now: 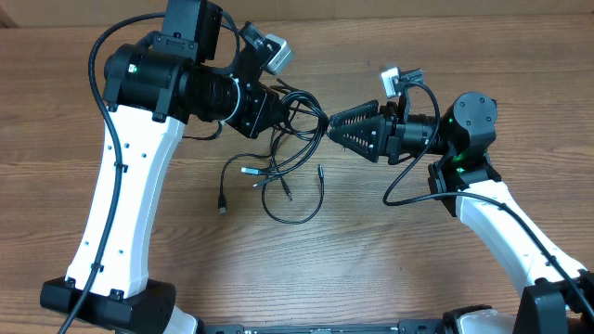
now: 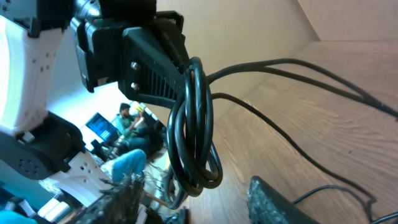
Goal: Untangle cables
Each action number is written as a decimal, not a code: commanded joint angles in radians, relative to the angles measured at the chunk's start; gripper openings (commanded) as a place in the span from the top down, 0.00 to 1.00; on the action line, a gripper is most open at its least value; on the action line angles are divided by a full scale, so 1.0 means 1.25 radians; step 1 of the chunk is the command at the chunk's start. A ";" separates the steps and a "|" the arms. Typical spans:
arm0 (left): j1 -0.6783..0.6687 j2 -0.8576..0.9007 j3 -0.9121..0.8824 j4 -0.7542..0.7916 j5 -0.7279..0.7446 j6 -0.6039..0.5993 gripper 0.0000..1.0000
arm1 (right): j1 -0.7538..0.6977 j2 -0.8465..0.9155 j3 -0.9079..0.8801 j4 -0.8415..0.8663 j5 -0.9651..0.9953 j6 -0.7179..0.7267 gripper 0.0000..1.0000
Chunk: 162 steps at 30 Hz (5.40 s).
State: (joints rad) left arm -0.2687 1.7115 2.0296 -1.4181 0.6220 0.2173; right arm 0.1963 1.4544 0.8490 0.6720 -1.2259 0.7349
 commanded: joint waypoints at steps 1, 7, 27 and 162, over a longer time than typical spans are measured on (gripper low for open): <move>-0.006 0.001 0.002 0.001 0.026 -0.029 0.96 | 0.001 -0.004 0.012 0.005 0.010 -0.030 0.49; -0.020 0.001 0.001 0.002 0.026 -0.055 0.96 | 0.001 -0.004 0.012 0.005 0.016 -0.030 0.46; -0.044 0.001 0.001 0.008 -0.022 -0.074 0.96 | 0.001 -0.004 0.012 0.005 0.016 -0.030 0.96; -0.041 0.002 0.001 0.057 -0.130 0.108 0.00 | 0.630 0.076 -0.007 -1.077 1.030 -0.239 0.96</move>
State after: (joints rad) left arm -0.3210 1.7115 2.0289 -1.3445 0.4587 0.3653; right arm 0.9897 1.5536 0.8459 -0.7067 0.0563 0.4194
